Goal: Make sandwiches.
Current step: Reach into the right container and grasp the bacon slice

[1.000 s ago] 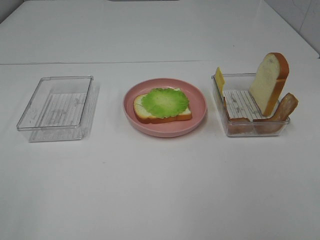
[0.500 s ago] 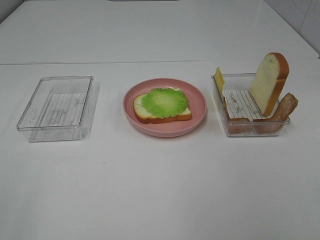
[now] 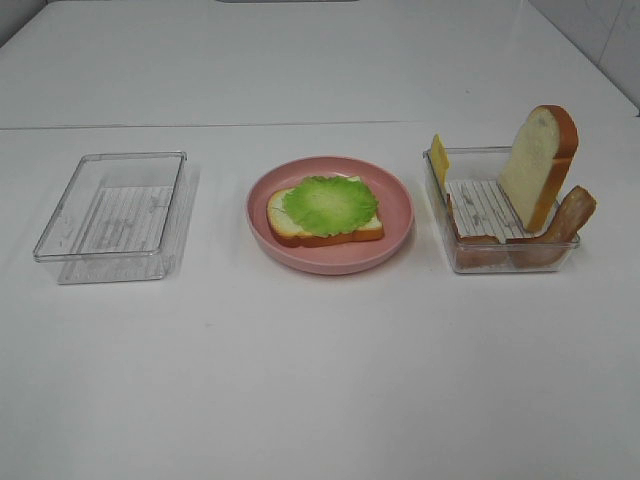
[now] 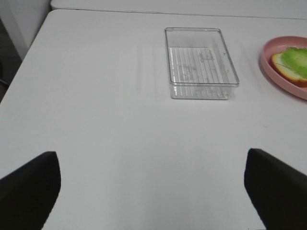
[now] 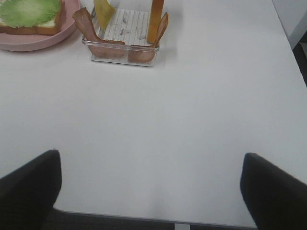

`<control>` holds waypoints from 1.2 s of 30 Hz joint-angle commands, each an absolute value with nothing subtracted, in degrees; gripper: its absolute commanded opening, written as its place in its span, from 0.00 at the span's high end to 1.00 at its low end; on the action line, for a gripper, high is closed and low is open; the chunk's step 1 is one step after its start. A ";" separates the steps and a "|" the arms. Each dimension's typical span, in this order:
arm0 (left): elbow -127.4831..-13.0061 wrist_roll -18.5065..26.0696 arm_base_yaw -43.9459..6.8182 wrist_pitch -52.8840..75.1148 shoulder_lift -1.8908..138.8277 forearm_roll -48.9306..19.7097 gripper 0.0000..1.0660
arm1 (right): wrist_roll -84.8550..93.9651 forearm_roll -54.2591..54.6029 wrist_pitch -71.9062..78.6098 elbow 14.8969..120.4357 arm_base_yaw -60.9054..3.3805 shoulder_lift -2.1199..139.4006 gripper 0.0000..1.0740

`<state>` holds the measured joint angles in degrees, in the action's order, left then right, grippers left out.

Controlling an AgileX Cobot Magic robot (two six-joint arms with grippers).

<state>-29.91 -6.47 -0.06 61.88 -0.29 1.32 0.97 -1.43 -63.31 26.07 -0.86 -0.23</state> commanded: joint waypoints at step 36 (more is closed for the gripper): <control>-29.97 -6.30 1.38 61.36 -0.92 1.09 0.10 | 0.00 -1.60 -50.71 37.82 -0.69 31.63 0.08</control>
<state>-29.91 -6.47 1.32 61.88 -0.29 1.32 0.00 -1.38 -51.91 35.07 -0.86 25.95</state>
